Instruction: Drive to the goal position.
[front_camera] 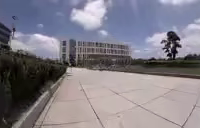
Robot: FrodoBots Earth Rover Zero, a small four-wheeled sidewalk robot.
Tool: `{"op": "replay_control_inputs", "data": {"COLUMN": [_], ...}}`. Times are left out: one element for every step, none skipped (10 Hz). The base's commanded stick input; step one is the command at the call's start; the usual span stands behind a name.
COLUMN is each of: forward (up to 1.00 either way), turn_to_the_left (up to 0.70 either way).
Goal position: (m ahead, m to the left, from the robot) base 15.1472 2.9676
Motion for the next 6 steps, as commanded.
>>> {"op": "replay_control_inputs", "data": {"forward": [0.7,0.7,0.7,0.7,0.7,0.7], "turn_to_the_left": [0.0,0.0,0.0,0.16,0.34,0.24]}}
